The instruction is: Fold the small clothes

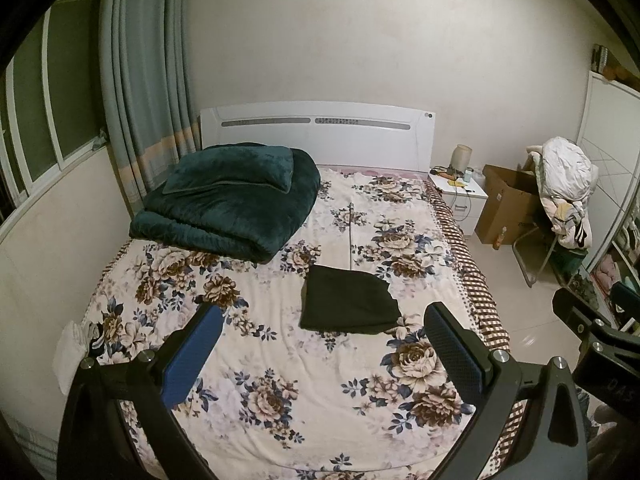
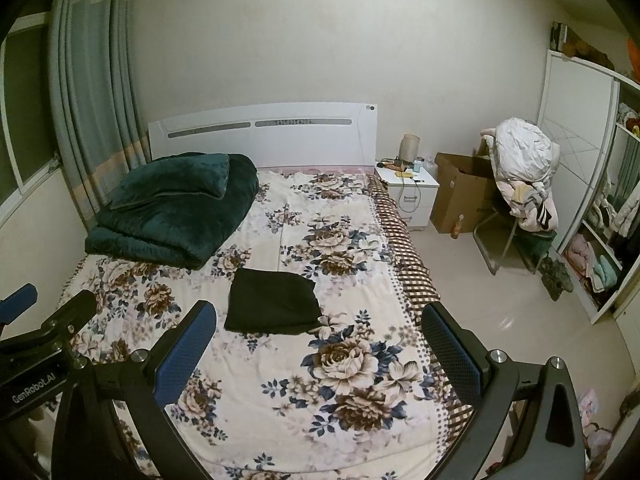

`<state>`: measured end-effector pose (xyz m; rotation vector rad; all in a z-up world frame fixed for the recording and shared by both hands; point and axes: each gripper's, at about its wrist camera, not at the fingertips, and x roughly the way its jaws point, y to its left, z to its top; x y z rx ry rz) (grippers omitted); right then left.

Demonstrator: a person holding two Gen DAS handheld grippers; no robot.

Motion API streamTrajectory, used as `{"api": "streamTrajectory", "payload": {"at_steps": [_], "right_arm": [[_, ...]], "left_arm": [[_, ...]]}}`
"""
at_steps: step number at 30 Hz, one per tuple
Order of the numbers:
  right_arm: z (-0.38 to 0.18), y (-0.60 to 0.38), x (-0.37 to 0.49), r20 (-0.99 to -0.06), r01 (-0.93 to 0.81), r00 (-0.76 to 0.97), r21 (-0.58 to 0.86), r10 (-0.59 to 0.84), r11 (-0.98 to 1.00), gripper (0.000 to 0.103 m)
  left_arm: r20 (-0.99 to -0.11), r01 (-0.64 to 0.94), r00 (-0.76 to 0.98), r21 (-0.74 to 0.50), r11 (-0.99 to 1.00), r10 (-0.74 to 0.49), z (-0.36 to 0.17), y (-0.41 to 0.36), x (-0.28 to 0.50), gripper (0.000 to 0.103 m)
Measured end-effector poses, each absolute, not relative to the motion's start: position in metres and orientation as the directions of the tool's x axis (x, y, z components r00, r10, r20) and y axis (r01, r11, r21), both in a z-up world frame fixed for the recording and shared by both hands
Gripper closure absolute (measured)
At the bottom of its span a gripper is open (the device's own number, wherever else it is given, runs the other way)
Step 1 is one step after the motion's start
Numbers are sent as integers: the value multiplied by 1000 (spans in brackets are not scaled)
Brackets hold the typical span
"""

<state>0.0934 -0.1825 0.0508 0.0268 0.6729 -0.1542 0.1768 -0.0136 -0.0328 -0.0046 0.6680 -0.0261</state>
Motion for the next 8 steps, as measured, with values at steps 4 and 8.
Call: {"api": "streamTrajectory", "payload": {"at_steps": [4, 8], "right_arm": [[55, -180, 96, -624, 147, 771, -21, -128, 989, 0], [56, -178, 98, -622, 149, 772, -21, -130, 989, 0]], "left_arm": [[-621, 21, 784, -12, 1000, -24, -28, -14, 175, 0], [-612, 15, 790, -14, 1000, -21, -21, -12, 174, 0]]}}
